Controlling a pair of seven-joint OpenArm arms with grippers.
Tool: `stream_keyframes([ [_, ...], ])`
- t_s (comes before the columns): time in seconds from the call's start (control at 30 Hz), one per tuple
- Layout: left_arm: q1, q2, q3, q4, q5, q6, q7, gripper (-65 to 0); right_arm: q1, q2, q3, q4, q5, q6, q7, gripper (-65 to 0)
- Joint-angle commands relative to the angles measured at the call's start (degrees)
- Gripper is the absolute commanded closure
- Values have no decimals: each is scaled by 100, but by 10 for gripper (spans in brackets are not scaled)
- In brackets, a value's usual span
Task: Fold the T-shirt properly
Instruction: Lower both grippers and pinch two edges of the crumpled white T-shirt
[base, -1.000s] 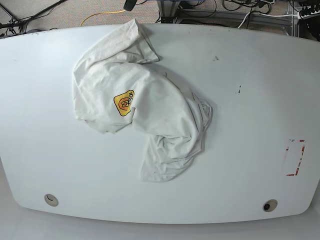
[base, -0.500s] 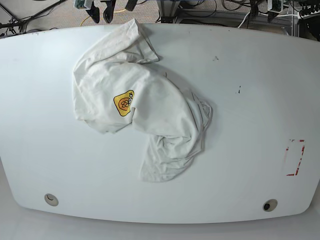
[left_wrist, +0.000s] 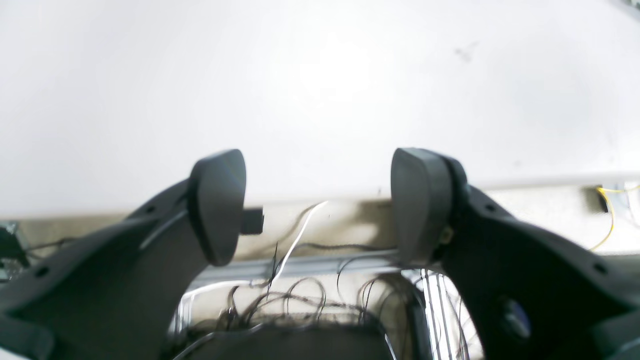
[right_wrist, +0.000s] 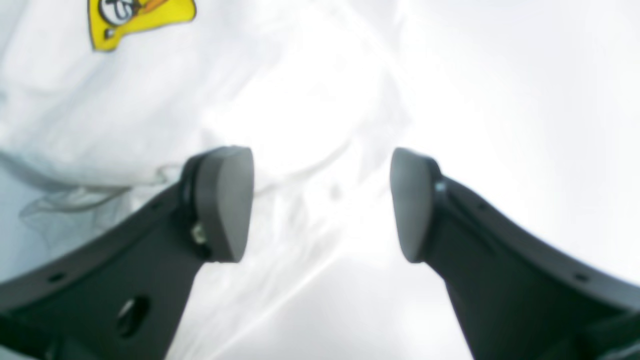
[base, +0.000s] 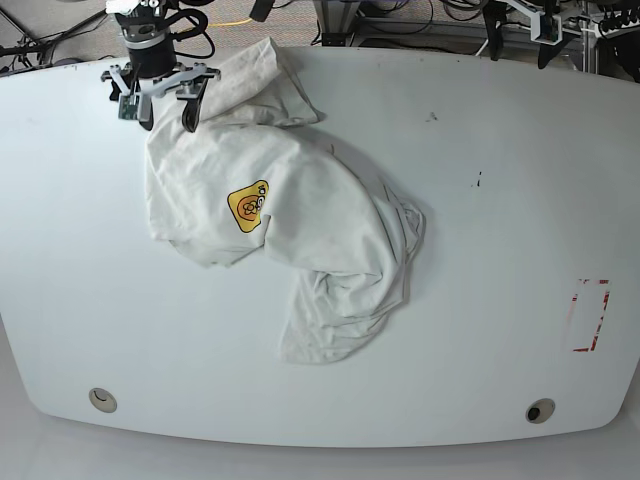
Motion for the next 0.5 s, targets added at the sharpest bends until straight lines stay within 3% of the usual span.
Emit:
stream_keyframes([
  [0.0,-16,-32,-28,89,-11,32,-173,-424,379,208,263,104,65,325,-480,-430],
  [0.1,-192,-32,-28,89,-11,32,-173,-425,1029,392,650,42,74,694,-1350,-430],
  [0.2,-403,-32,-19,89,-2,32,-164,-426,1530,471,975,-125,74,1090,-1816,-430],
  [0.47,-1089,-76,306,81,7,23,-155,-426,2418,955,1124,-837,74,1094,-2809,-425],
])
